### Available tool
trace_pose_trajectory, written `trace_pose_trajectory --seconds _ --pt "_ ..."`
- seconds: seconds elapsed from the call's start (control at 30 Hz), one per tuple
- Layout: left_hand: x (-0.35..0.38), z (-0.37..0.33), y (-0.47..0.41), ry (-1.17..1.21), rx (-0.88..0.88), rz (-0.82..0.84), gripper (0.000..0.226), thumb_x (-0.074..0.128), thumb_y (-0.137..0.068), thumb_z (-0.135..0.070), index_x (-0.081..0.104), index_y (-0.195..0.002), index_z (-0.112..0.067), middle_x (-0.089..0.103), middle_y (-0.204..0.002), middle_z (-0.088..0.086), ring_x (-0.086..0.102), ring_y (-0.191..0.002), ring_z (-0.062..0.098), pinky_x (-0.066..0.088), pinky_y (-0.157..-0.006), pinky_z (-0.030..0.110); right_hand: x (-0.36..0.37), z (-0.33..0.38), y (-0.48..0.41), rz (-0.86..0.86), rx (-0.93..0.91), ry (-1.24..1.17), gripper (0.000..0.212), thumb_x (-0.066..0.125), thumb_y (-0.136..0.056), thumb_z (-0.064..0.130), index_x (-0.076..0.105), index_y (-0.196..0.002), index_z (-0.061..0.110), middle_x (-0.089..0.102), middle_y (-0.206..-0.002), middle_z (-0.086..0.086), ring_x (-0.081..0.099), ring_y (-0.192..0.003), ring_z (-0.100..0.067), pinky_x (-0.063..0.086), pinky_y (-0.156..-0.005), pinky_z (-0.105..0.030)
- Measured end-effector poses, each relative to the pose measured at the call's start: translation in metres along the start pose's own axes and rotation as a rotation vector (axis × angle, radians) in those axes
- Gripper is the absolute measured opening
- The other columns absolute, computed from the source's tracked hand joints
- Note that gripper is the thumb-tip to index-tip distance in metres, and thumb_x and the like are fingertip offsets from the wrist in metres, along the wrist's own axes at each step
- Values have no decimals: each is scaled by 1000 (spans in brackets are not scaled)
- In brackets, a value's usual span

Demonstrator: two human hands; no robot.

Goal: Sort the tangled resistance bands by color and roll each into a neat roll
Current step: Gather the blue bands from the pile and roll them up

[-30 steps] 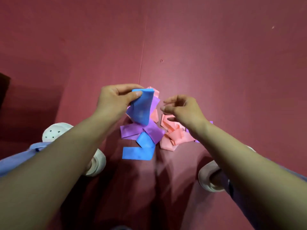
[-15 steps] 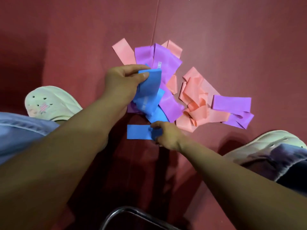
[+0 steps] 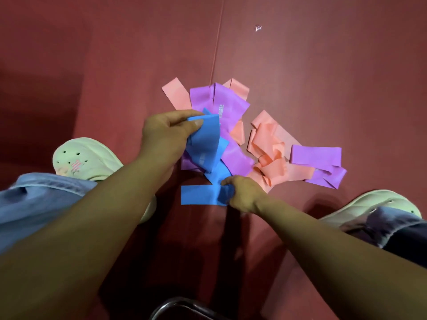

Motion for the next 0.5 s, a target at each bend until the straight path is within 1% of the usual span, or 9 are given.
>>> trace_pose_trajectory --seconds 0.07,0.17,0.23,0.3,0.33,0.37,0.43,0.47,0.5 --pt "0 7 0 1 -11 -6 19 65 -86 -1 70 -97 -16 69 -88 4 61 -76 10 52 -79 24 7 1 -5 20 10 19 59 64 -81 13 46 -137 16 49 -139 -9 48 -125 -27 38 -103 -30" --pt "-2 16 0 -18 -35 -10 20 66 -86 -1 70 -96 -18 69 -86 1 61 -76 9 52 -79 23 14 3 -9 -45 23 28 44 62 -80 11 53 -124 14 60 -121 -13 56 -109 -31 46 -88 -33" --pt "-2 16 -1 -25 -37 -10 20 65 -86 -1 70 -98 -17 69 -85 0 60 -75 8 51 -76 22 9 7 -10 -97 29 -35 33 63 -79 10 62 -112 16 65 -113 -9 60 -104 -29 46 -82 -30" --pt "0 10 0 -18 -35 -17 23 65 -86 0 68 -101 -16 68 -87 3 60 -73 8 51 -74 19 -5 14 -9 -138 20 -102 20 68 -78 14 71 -97 18 70 -102 -6 63 -97 -26 46 -77 -26" --pt "1 6 1 -11 -34 -19 24 64 -86 1 67 -103 -16 68 -90 6 60 -75 10 52 -76 22 -14 18 -7 -170 5 -124 15 70 -78 17 73 -92 19 71 -98 -6 64 -95 -26 46 -77 -26" --pt "2 0 3 -1 -31 -17 24 64 -86 1 67 -104 -14 68 -94 9 61 -79 14 53 -81 27 -25 23 -5 -207 -14 -133 16 73 -77 22 73 -93 18 71 -97 -5 63 -96 -26 45 -78 -27" --pt "4 -15 10 16 -13 -5 22 63 -87 1 68 -104 -11 68 -101 16 61 -86 22 52 -91 40 -49 34 4 -272 -22 -104 41 78 -74 39 68 -104 14 68 -104 -6 60 -101 -27 46 -85 -30" --pt "6 -24 14 23 0 3 22 63 -87 2 68 -105 -10 68 -103 18 60 -89 23 51 -94 44 -61 40 9 -296 -9 -75 53 78 -71 46 65 -108 10 66 -108 -8 59 -102 -28 47 -86 -34" --pt "7 -37 20 32 19 7 24 63 -87 3 67 -107 -11 67 -104 18 59 -90 24 50 -97 47 -76 46 18 -320 -1 -35 58 78 -70 50 63 -108 8 65 -109 -10 58 -100 -29 47 -83 -34"
Point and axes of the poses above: each hand's wrist, its own y-axis away from the middle knuckle, its own x-axis out of the palm, z = x × y, the point moved 1 cm from there along -y, towards the middle knuckle
